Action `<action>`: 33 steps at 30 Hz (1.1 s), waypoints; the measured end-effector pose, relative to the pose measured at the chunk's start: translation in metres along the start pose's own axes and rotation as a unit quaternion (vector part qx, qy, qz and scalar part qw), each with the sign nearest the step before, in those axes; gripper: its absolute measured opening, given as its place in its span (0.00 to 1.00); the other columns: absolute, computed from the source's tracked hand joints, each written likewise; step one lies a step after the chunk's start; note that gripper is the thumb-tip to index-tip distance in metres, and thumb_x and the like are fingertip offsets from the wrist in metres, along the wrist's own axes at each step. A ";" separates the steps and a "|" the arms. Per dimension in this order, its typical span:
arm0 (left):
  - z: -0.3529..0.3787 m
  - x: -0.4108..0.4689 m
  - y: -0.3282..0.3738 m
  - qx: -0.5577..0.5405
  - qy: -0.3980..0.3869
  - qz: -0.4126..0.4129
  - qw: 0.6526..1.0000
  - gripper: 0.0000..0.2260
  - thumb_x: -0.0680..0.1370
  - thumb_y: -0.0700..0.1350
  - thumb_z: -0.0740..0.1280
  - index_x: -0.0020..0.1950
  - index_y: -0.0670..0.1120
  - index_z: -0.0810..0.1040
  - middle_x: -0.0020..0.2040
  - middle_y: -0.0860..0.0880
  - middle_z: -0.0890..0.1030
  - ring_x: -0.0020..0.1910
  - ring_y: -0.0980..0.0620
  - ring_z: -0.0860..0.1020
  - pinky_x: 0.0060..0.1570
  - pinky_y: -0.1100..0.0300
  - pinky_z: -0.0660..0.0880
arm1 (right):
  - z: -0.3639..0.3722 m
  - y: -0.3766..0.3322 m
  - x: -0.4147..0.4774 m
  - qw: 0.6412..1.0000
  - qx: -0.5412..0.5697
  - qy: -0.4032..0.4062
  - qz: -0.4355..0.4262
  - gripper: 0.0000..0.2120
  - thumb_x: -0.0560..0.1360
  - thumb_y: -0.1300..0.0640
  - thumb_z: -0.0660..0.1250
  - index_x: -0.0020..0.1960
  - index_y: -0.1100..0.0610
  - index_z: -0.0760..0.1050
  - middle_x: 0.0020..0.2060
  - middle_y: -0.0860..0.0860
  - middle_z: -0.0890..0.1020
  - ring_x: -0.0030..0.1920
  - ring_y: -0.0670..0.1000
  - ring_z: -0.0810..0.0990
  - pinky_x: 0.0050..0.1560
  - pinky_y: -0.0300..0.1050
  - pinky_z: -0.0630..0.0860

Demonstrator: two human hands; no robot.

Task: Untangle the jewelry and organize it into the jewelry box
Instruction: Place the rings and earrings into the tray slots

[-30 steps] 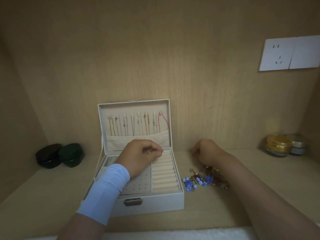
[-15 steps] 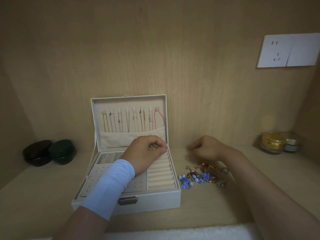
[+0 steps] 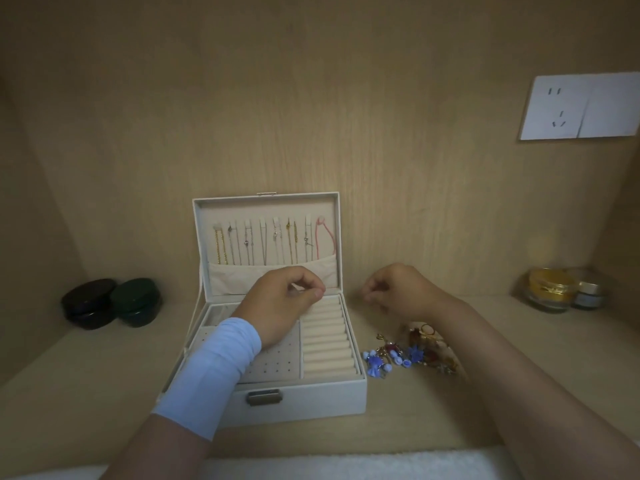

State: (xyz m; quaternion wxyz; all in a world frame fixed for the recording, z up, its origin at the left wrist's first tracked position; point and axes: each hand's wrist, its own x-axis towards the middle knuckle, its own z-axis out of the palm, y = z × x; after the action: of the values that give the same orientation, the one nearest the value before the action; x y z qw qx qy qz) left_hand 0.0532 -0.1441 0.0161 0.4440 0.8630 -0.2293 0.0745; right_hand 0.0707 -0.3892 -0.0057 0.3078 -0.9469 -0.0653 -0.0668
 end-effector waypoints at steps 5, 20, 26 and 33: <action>-0.037 -0.020 -0.003 -0.026 0.009 -0.026 0.999 0.05 0.77 0.42 0.70 0.44 0.51 0.83 0.40 0.51 0.83 0.40 0.48 0.81 0.46 0.61 0.78 | 0.006 -0.058 -0.009 0.995 0.030 0.017 -0.093 0.10 0.79 0.60 0.67 0.57 0.53 0.84 0.51 0.43 0.84 0.52 0.41 0.80 0.57 0.33 0.73; -0.087 -0.062 -0.042 0.065 0.004 -0.070 0.995 0.04 0.76 0.47 0.71 0.43 0.56 0.83 0.44 0.60 0.81 0.44 0.61 0.77 0.44 0.65 0.71 | 0.066 -0.143 -0.024 0.985 -0.048 -0.030 -0.161 0.06 0.77 0.58 0.72 0.50 0.52 0.87 0.46 0.43 0.86 0.43 0.38 0.80 0.47 0.28 0.73; -0.087 -0.063 -0.055 0.040 0.033 -0.066 0.996 0.04 0.77 0.46 0.70 0.45 0.56 0.82 0.44 0.58 0.81 0.45 0.61 0.77 0.46 0.65 0.71 | 0.079 -0.147 -0.024 0.971 -0.131 0.005 -0.200 0.05 0.75 0.56 0.72 0.45 0.50 0.86 0.40 0.42 0.86 0.41 0.42 0.81 0.45 0.44 0.80; -0.088 -0.061 -0.057 0.018 0.065 -0.071 0.995 0.05 0.77 0.45 0.70 0.45 0.56 0.83 0.44 0.59 0.81 0.45 0.61 0.77 0.45 0.65 0.71 | 0.080 -0.146 -0.025 0.936 -0.258 0.010 -0.240 0.08 0.73 0.62 0.64 0.36 0.54 0.75 0.34 0.51 0.78 0.37 0.54 0.76 0.37 0.51 0.75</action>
State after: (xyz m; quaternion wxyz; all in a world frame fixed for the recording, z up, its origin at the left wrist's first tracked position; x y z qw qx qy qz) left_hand 0.0320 -0.0244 0.0062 0.4465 0.8782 -0.1368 0.1032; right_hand 0.0290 -0.2273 0.0097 0.0281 -0.9490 -0.2684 -0.1628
